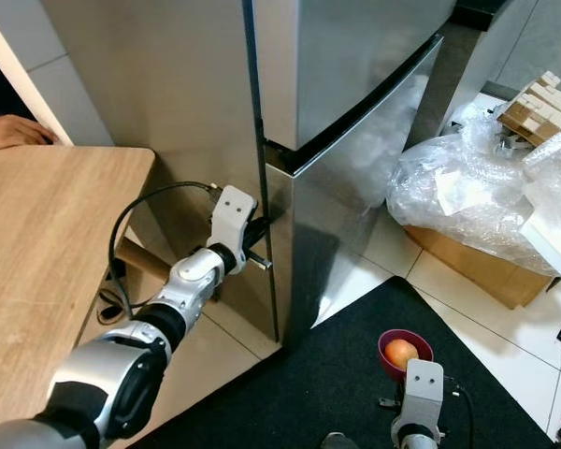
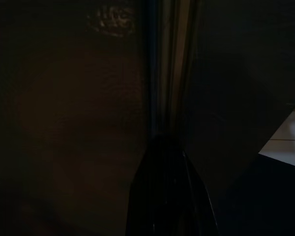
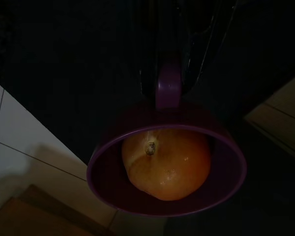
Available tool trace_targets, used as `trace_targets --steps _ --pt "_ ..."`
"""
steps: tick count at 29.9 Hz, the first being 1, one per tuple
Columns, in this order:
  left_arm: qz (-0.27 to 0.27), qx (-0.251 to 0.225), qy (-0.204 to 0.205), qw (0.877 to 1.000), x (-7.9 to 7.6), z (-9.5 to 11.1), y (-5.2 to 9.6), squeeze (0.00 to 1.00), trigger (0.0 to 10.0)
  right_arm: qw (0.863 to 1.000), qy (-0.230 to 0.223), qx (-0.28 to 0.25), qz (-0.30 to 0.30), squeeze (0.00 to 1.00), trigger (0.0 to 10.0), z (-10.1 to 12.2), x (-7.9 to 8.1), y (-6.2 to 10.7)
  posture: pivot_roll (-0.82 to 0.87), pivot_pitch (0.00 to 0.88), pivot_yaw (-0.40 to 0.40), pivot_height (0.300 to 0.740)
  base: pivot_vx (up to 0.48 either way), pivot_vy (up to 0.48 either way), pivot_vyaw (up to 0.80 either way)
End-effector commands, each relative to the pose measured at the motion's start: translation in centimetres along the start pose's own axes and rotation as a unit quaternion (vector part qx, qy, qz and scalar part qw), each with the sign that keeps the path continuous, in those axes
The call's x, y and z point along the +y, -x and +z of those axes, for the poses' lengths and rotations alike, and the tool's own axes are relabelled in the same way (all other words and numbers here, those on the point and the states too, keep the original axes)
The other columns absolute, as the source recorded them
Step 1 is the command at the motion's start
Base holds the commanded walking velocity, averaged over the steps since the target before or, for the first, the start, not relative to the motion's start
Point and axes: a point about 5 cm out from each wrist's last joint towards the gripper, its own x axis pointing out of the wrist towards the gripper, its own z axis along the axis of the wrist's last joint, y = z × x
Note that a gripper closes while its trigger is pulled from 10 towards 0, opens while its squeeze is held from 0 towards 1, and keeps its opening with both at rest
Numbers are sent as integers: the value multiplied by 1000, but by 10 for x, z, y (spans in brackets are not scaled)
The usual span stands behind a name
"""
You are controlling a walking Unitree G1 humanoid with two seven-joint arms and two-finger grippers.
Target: Restocking fridge
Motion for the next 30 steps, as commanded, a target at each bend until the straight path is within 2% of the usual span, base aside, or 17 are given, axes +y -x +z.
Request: trace_targets --steps 1,30 --pt "-41 -6 2 999 -21 5 -8 0 10000 1000 -13 -12 -11 0 10000 1 -2 1 -151 183 18 731 0 0 0" --pt "-114 -22 -2 993 -57 14 -18 0 10000 1000 -15 -14 -12 0 10000 0 -1 3 -150 184 27 731 0 0 0"
